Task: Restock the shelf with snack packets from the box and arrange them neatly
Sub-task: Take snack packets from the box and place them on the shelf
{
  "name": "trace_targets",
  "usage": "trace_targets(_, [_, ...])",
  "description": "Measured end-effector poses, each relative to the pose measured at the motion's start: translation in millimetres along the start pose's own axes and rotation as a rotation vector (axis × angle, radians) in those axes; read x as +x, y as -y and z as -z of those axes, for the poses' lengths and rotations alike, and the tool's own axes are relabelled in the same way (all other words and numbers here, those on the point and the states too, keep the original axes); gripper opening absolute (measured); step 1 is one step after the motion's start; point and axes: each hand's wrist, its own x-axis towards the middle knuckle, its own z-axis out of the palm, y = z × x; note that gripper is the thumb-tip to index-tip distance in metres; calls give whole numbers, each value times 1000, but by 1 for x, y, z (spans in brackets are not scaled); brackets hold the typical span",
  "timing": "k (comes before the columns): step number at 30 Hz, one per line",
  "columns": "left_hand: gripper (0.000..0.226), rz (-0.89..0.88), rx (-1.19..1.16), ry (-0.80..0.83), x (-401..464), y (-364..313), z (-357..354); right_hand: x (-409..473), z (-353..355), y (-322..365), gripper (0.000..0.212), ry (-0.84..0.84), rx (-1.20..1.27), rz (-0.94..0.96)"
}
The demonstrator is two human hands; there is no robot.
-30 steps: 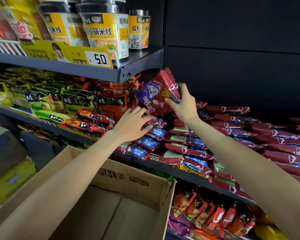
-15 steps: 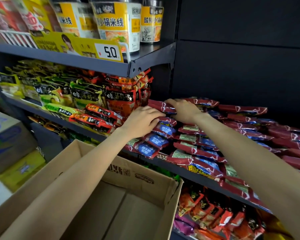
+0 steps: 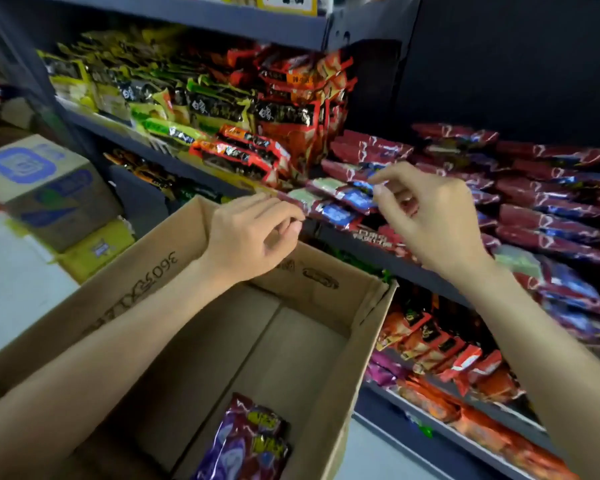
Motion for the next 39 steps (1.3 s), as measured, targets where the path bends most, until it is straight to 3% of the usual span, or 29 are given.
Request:
trace_targets(2, [20,36,-33,161,-40,-1,19,-24,-24,26,24,131,-15,9])
trace_targets(5, [15,124,-31,581,-109,7,33,-50,-77,55,23,552,-139,10])
trace_targets(9, [36,229,40,1120,-199,17,35,-81,-161,86,33,976,-232,67])
trace_targets(13, [57,175,75,1434,-261,21,20,-120,-243,91,49,1286,-357,72])
trace_targets(18, [61,34,58,1461,-305,38,-9,-196,-288,80,78,1450,-253,-214])
trace_targets(23, [64,22,-57,1499,-334,47,-27,-243,-305,84,116,1532,-192,-283])
trace_targets(31, [103,409,-402,1607,-360,16,-46,-271,-316,83,128,1497,-85,-514])
trace_targets(35, [117,630,-626,1556,-371,5,-51,-265,-317,82,132,1476,-9,-614])
trace_targets(39, [119,837,-725,1416,-380,-3,-49,-257,-315,83,127,1408,-26,-584])
